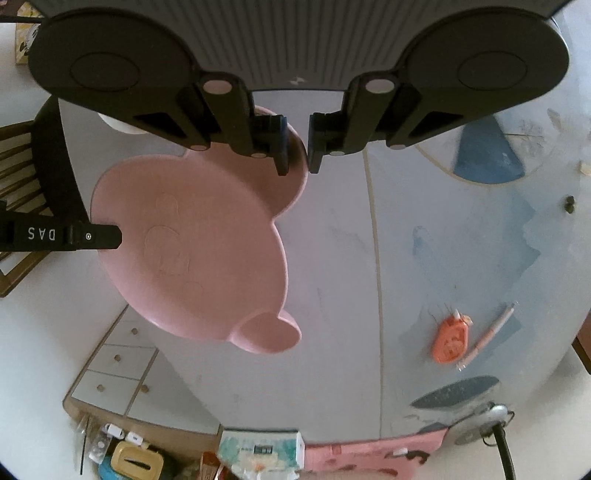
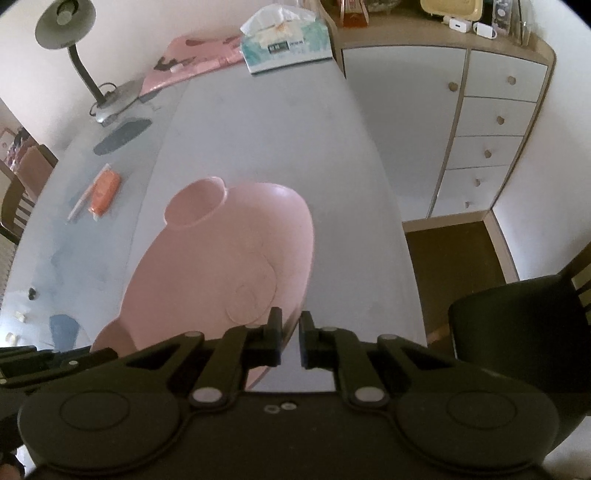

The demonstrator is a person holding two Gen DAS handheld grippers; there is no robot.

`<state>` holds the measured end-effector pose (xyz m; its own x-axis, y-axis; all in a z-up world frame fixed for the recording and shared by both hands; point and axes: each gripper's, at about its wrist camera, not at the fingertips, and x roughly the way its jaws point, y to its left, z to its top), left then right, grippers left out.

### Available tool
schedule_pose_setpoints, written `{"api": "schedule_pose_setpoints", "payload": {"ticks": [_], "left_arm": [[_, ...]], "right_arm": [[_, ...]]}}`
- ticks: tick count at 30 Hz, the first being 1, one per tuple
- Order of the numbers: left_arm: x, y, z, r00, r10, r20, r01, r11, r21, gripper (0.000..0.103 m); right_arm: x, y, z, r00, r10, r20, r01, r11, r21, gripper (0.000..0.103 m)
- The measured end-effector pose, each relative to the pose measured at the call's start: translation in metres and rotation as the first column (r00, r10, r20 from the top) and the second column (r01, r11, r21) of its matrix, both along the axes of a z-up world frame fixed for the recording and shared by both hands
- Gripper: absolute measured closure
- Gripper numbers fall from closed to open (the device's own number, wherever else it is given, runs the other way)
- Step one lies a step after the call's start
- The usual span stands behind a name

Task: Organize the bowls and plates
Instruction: 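Lift the pink plate and carry it over the white plate stack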

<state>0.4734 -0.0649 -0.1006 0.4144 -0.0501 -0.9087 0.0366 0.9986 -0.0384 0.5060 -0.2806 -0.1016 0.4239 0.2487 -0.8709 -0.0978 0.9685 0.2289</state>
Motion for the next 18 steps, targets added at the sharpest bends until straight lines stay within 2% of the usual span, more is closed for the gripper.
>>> {"api": "schedule_pose_setpoints", "payload": {"ticks": [8,18], "left_arm": [[-0.026,0.01,0.033,1.0,-0.002,0.03,0.003,1.0,-0.02,0.095],[-0.091,0.033,0.085,0.996,-0.025,0.085,0.028,0.999,-0.041,0.095]], "right_arm": [[-0.018,0.003,0.032,0.999,-0.014,0.043,0.013,1.0,0.02,0.094],[-0.081,0.02,0.09,0.992,-0.031,0.125,0.028,0.999,0.02,0.093]]}}
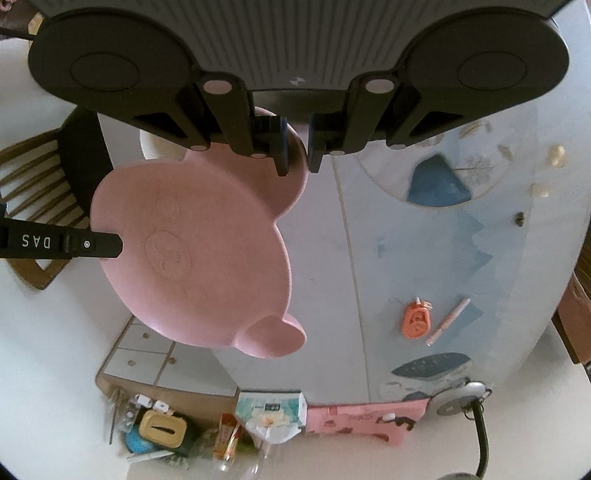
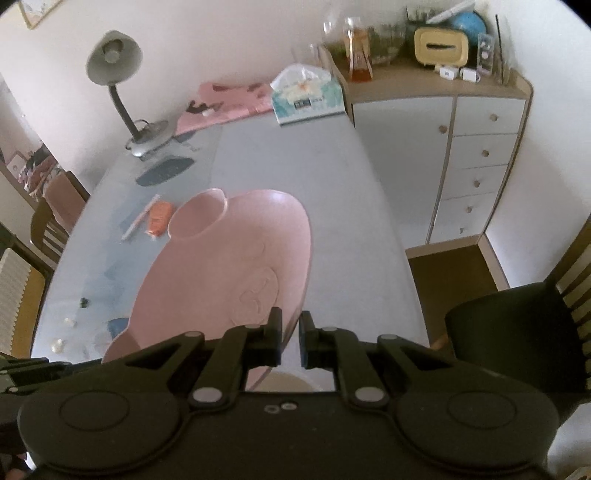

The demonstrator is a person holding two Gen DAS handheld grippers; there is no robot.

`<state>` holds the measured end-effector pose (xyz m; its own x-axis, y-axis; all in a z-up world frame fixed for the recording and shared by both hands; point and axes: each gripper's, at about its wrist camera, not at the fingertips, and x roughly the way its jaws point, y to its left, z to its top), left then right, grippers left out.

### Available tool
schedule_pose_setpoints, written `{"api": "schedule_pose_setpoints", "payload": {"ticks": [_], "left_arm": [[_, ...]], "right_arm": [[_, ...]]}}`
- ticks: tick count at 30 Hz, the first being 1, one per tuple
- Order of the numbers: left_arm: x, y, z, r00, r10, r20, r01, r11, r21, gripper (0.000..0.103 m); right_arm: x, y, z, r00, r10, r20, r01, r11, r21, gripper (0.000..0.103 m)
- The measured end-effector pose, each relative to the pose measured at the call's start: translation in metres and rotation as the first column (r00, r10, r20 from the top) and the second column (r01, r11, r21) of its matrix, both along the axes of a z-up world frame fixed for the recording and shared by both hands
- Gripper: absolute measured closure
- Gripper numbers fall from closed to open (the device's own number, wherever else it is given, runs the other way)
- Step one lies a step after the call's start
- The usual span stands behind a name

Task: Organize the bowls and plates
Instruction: 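Lift the pink plate and carry it over the white plate stack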

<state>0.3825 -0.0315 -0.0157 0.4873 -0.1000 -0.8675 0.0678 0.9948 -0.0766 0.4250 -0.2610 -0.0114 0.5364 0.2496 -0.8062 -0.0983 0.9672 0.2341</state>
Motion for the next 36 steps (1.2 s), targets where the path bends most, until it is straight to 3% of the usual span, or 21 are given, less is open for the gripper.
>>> {"api": "schedule_pose_setpoints", "payload": {"ticks": [10,20,36], "left_arm": [[-0.087,0.045,0.036,0.999,-0.016,0.044,0.015,1.0,0.022,0.095],[-0.168,0.098,0.052,0.999,0.005,0.045,-0.005,1.0,0.006,0.095],[-0.268,0.195,0.044,0.996,0.077,0.045,-0.077,0.997,0.003,0.094]], "right_arm": [[-0.084,0.043,0.037,0.999,-0.001,0.047,0.001,1.0,-0.004,0.093],[-0.161,0.094,0.055,0.997,0.02,0.079,-0.02,1.0,0.003,0.093],[-0.238,0.184,0.044,0.992,0.107,0.068,-0.108,0.994,0.024,0.092]]}}
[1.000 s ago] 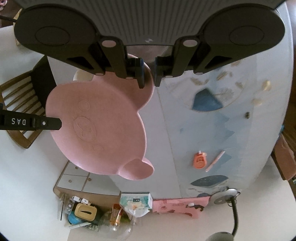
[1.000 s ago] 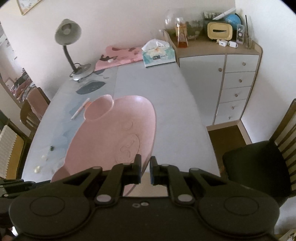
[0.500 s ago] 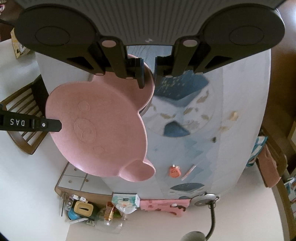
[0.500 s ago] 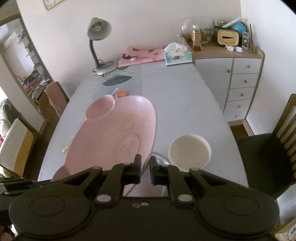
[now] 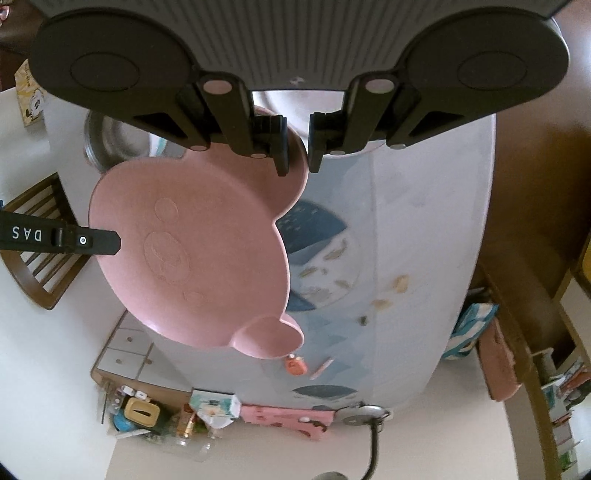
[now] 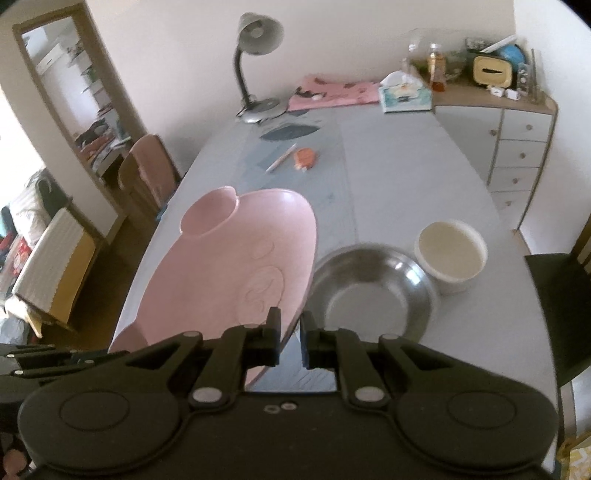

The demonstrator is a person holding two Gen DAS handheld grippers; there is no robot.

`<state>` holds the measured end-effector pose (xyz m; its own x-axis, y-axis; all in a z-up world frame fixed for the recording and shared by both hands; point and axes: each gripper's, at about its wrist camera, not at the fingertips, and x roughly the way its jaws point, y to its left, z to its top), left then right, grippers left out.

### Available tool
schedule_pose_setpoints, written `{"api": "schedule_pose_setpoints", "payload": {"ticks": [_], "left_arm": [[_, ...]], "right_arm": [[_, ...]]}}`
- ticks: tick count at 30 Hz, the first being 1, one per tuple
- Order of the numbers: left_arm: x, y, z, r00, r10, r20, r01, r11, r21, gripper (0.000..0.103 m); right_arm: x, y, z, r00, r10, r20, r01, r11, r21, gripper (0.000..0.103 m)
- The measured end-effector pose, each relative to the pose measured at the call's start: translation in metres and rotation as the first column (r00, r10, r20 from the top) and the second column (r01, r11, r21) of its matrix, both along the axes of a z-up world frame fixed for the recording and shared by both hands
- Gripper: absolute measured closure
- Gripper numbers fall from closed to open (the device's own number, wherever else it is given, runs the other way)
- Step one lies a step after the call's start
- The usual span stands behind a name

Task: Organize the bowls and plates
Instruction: 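Lift the pink plate and carry it over the white plate stack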

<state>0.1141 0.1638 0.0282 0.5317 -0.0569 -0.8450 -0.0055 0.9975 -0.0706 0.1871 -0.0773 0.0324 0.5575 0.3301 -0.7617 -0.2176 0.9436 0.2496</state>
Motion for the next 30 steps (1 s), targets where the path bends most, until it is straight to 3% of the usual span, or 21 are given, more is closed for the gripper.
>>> {"api": "schedule_pose_setpoints", "payload": {"ticks": [7,16,30], "left_arm": [[-0.036,0.033,-0.012,0.999,0.043,0.005,-0.043,0.999,0.016,0.094],[-0.074,0.059,-0.055,0.994,0.099,-0.035,-0.097,0.994,0.053,0.094],[-0.099,0.075,-0.102,0.982,0.169,-0.088,-0.162,0.984,0.074,0.094]], "right_arm": [[-0.03,0.038,-0.015,0.999,0.052,-0.011,-0.052,0.999,-0.007,0.091],[-0.065,0.079,-0.058,0.989,0.131,-0.07,-0.134,0.99,-0.05,0.09],[-0.093,0.108,-0.111,0.973,0.175,-0.149,-0.185,0.981,-0.055,0.09]]}}
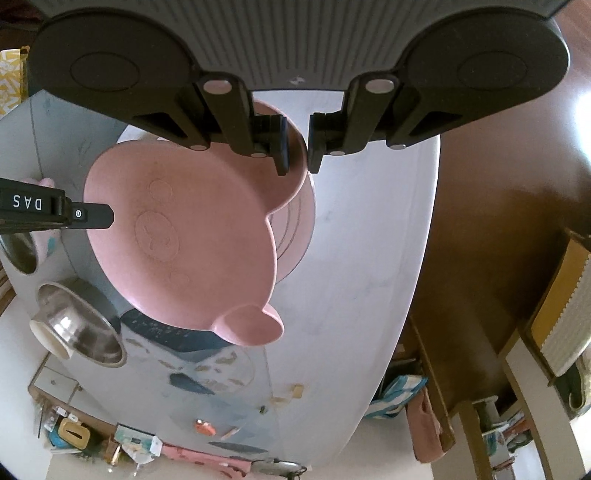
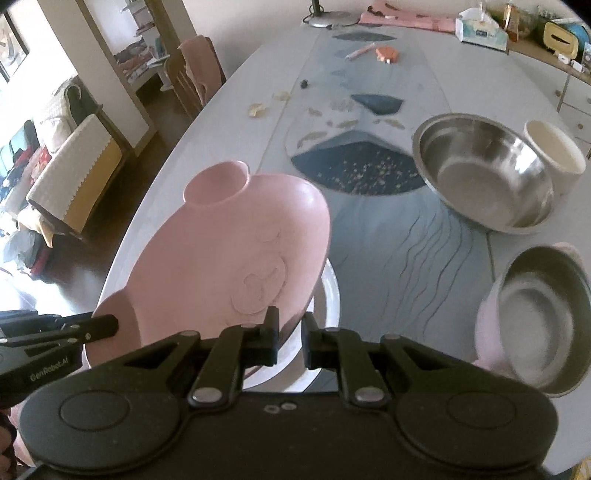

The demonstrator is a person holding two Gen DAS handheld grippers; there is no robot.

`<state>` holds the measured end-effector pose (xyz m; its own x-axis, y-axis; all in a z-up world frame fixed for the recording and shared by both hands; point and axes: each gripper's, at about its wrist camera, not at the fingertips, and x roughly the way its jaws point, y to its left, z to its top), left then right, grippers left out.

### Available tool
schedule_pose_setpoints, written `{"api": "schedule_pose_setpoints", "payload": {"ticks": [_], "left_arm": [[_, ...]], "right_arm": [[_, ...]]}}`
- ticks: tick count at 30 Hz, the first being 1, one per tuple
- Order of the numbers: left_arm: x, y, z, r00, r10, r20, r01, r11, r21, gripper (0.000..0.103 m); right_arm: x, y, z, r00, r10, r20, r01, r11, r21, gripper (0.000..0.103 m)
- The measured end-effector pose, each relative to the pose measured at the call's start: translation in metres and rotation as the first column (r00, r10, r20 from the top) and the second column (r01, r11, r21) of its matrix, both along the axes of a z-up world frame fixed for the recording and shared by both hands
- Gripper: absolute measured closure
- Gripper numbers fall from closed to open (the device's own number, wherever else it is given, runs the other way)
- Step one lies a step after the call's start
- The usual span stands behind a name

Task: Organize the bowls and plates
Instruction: 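Lift the pink plate and carry it over the white plate stack, then lower the pink plate onto the white plates and open both grippers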

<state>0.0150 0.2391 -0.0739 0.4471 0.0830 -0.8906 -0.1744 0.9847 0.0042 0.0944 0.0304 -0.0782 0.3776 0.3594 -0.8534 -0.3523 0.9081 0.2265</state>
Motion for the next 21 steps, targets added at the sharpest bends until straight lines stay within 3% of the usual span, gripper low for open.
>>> {"api": "schedule_pose_setpoints", "payload": {"ticks": [11,21], "left_arm": [[-0.007,0.015,-0.019,0.997,0.052,-0.055,-0.053,0.999,-0.013,0.094],[-0.008,0.021,-0.021,0.996,0.054,-0.07,-0.056,0.998,-0.025,0.094]], "right_arm": [[-0.005,0.014,-0.02,0.996,0.064,-0.061,-0.065,0.998,-0.003,0.09],[-0.006,0.017,-0.04,0.976,0.085,-0.201,-0.084,0.996,0.011,0.085]]}}
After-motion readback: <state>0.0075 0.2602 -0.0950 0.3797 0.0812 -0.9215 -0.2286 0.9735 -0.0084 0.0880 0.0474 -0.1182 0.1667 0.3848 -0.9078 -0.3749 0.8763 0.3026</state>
